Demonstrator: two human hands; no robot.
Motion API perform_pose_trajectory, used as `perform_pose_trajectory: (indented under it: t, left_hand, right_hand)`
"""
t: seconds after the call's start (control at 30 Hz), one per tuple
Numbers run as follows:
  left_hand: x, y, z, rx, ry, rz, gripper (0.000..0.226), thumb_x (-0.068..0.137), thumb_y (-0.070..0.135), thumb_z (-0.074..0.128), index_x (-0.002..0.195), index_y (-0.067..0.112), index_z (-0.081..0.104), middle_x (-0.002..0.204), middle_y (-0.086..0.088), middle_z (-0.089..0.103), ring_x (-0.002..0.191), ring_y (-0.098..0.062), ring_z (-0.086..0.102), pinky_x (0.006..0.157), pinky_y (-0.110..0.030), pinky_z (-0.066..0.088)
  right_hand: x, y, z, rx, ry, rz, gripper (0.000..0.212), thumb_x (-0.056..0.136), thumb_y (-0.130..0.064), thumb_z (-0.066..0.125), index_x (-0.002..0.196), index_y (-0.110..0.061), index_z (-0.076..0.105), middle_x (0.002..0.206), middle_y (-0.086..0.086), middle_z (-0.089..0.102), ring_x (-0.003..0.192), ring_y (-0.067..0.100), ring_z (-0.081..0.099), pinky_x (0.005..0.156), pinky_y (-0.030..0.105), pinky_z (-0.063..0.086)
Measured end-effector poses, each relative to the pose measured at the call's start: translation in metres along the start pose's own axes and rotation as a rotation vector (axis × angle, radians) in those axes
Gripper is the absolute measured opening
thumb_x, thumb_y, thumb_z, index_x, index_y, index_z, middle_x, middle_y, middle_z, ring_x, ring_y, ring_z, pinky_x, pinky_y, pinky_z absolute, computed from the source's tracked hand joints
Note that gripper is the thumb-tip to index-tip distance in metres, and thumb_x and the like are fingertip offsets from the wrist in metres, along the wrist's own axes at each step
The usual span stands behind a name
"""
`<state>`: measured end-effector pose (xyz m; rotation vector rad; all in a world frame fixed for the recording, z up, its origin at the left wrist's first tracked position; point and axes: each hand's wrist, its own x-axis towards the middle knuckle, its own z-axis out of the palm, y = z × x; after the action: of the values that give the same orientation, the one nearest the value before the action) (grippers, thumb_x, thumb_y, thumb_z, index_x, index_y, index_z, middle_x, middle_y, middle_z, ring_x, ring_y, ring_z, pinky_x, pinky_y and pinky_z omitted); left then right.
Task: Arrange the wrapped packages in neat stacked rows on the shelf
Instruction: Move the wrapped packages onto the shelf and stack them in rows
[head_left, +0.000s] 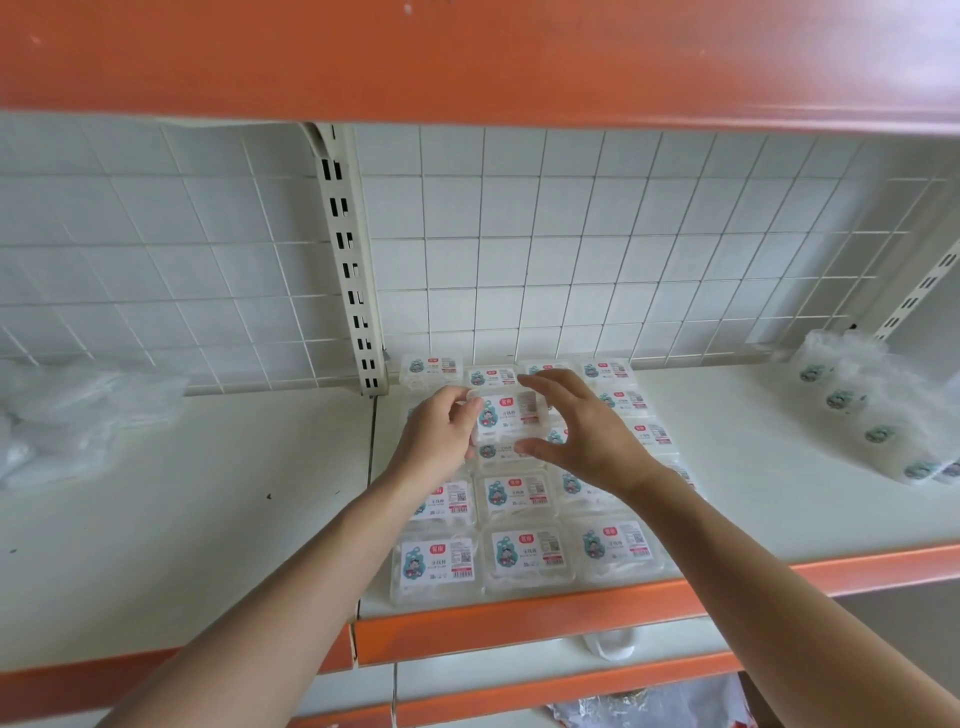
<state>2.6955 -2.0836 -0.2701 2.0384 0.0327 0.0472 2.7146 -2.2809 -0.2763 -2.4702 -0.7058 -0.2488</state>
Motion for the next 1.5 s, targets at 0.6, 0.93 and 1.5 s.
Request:
perform_pose_trajectory:
  t: [0.6,0.93,1.5]
  left_hand:
    - [0.059,-0.034,-0.026,0.94,-0.182,0.127,0.053,0.103,0.035,0.032,0.153,0.02,0.021,0.158,-0.01,0.018,0.146,-0.029,0.014,0.117,-0.046,0.023]
    - [0.059,-0.037,-0.026,0.879,-0.182,0.138,0.054,0.103,0.034,0.035,0.153,0.02,0.022,0.158,-0.009,0.019,0.146,-0.028,0.012,0.116,-0.048,0.026]
    - [0.05,-0.026,-0.036,0.967,-0.057,0.105,0.058,0.101,0.048,0.03,0.152,0.022,0.018,0.158,-0.01,0.019,0.146,-0.03,0.01,0.115,-0.048,0.022]
  right_hand:
    - [0.069,0.011,0.04,-0.28,-0.064,0.27,0.039,0.095,-0.027,0.055,0.134,-0.024,0.052,0.142,0.003,0.045,0.127,0.024,0.045,0.099,0.04,0.045]
    - [0.077,0.01,0.045,-0.274,-0.079,0.294,0.041,0.098,-0.024,0.049,0.139,-0.025,0.048,0.145,0.004,0.043,0.131,0.025,0.041,0.103,0.039,0.041]
    - [0.081,-0.014,0.04,-0.429,-0.159,0.162,0.059,0.098,-0.049,0.039,0.151,-0.028,0.021,0.158,0.001,0.022,0.146,0.021,0.017,0.119,0.05,0.017]
